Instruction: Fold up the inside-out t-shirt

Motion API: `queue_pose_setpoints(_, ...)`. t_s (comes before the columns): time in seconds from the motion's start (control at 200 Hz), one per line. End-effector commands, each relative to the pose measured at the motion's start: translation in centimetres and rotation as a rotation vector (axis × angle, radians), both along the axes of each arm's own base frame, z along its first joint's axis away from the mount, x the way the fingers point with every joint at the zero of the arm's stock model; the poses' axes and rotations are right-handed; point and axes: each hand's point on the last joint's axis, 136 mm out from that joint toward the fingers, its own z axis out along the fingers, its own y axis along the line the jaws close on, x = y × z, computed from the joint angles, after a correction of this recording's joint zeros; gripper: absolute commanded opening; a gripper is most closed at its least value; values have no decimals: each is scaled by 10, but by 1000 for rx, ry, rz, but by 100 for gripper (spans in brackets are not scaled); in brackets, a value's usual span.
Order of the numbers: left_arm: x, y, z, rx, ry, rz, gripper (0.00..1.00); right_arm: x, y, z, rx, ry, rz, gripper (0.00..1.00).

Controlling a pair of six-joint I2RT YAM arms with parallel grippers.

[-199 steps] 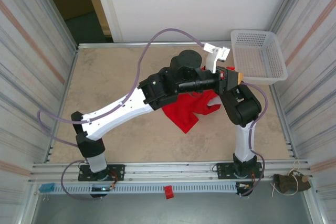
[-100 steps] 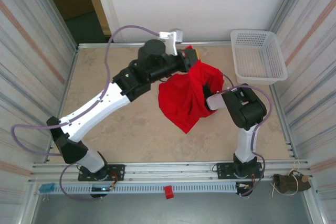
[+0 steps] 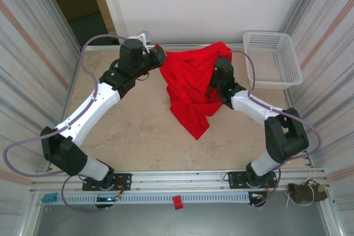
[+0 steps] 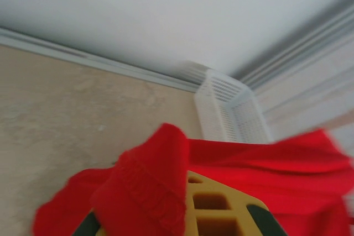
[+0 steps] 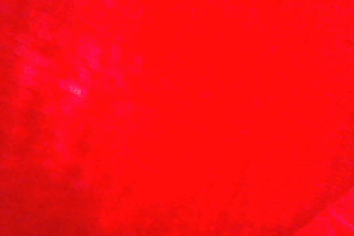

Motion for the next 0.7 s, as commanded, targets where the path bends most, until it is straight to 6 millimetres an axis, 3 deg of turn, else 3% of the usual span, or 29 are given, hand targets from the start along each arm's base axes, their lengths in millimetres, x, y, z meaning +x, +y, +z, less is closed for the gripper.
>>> queue_pose_setpoints(0.0,12,25,-24,38,36,53,0,-19,0,52,-9,-99,62,0)
queue_pose_setpoints(0.15,36,60,-66,74,117,147,0,-30,-1,88,-40,-136,89,0)
queue_pose_setpoints(0.346,54,102,-106,29,215,247,0,-40,-8,91,-38,-119,87,0)
queue_pose_setpoints(0.536,65,119,-136,80,297,265,0,-53,-2,95,-33,-122,114,0)
queue_pose_setpoints(0.696,68,120,-136,105,290,247,0,-43,-8,99,-45,-124,86,0)
